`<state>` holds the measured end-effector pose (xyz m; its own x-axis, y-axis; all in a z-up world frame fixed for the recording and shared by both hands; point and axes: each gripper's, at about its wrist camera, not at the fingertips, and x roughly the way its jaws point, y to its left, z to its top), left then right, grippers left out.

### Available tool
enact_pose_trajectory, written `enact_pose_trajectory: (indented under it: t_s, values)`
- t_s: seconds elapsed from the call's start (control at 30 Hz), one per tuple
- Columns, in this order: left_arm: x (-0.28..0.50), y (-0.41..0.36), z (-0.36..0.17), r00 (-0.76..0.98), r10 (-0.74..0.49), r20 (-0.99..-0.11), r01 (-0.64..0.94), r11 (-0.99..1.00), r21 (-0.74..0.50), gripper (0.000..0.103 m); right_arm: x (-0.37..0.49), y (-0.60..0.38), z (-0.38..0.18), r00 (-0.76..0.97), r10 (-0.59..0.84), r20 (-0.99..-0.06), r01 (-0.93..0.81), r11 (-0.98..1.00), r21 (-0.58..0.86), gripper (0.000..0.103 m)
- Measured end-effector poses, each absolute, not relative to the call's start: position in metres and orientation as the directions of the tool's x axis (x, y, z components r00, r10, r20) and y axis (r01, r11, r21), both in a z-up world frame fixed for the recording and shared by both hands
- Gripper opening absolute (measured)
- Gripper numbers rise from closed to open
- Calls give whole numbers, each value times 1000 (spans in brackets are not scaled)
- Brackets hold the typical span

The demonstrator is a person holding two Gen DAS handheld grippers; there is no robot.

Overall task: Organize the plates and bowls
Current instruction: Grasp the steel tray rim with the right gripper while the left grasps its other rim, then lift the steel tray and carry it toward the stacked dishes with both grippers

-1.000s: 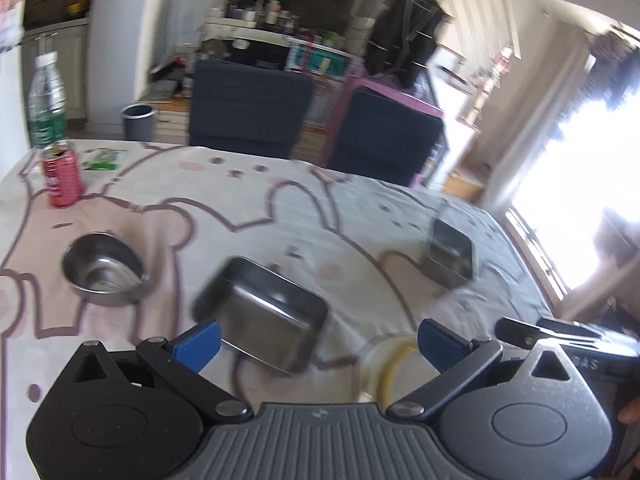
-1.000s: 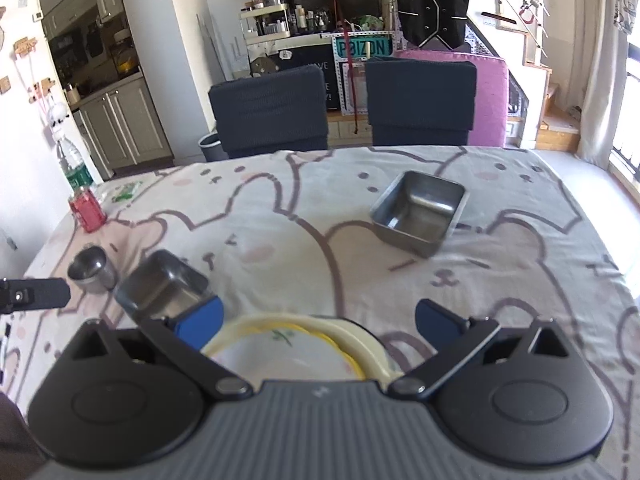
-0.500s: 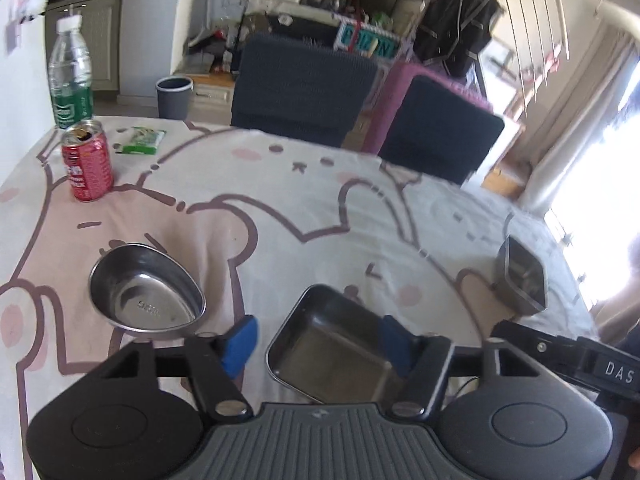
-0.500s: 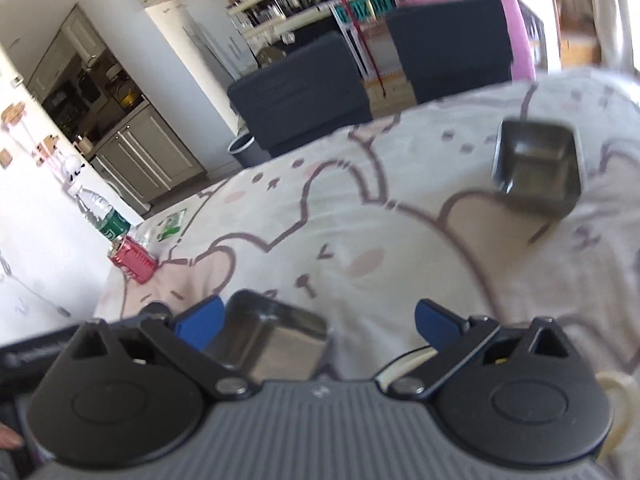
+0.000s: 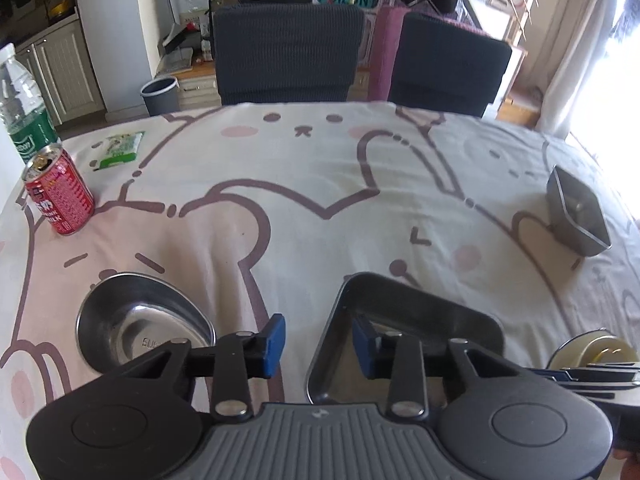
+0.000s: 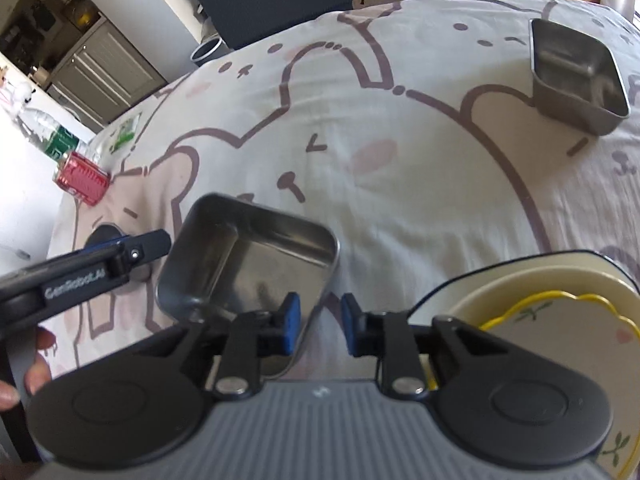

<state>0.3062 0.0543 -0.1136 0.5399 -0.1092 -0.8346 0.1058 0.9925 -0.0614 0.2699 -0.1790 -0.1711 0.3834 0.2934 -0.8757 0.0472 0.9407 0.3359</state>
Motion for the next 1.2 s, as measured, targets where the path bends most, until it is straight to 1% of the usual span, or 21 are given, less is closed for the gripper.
enact_pose_trajectory:
  t_s: [0.03, 0.1, 0.17, 0.23, 0.3, 0.37, 0.43, 0.6, 0.67, 0.77, 1.0, 1.2]
  values:
    - [309, 54, -116, 535, -104, -838, 107, 993, -55, 35, 270, -177, -172, 379, 299, -876, 41, 940, 339, 23]
    - [312, 54, -121, 527, -93, -845, 105, 994, -44, 34, 271, -174, -174, 365, 299, -881, 35, 942, 334, 21]
    - [316, 55, -126, 517, -86, -852, 103, 994, -38, 30, 273, -171, -176, 359, 298, -884, 25, 944, 329, 20]
    - [319, 55, -128, 511, -93, -854, 106, 993, -45, 30, 274, -170, -178, 351, 306, -885, 24, 942, 335, 18]
    - [320, 55, -130, 506, -103, -856, 111, 992, -54, 26, 276, -167, -179, 349, 302, -887, 20, 944, 330, 18]
    - [321, 53, -131, 501, -110, -859, 123, 991, -55, 20, 278, -166, -181, 347, 304, -887, 21, 943, 331, 17]
    - [322, 50, -133, 490, -110, -865, 130, 990, -52, 16, 279, -168, -182, 345, 304, -888, 23, 943, 331, 13]
    - [320, 49, -134, 474, -103, -874, 142, 989, -39, 14, 280, -169, -183, 342, 308, -888, 18, 942, 334, 13]
    - [319, 49, -134, 472, -108, -875, 146, 988, -43, 9, 280, -169, -183, 341, 306, -889, 11, 944, 329, 13]
    - [317, 49, -131, 475, -103, -874, 152, 988, -33, 6, 279, -169, -183, 353, 310, -883, 15, 941, 337, 12]
    - [295, 54, -105, 517, -138, -845, 155, 986, -66, 6, 278, -176, -169, 425, 303, -853, 9, 941, 339, 8]
    - [260, 72, -89, 518, -114, -847, 121, 991, -60, 6, 264, -169, -150, 470, 339, -815, -52, 932, 359, 6]
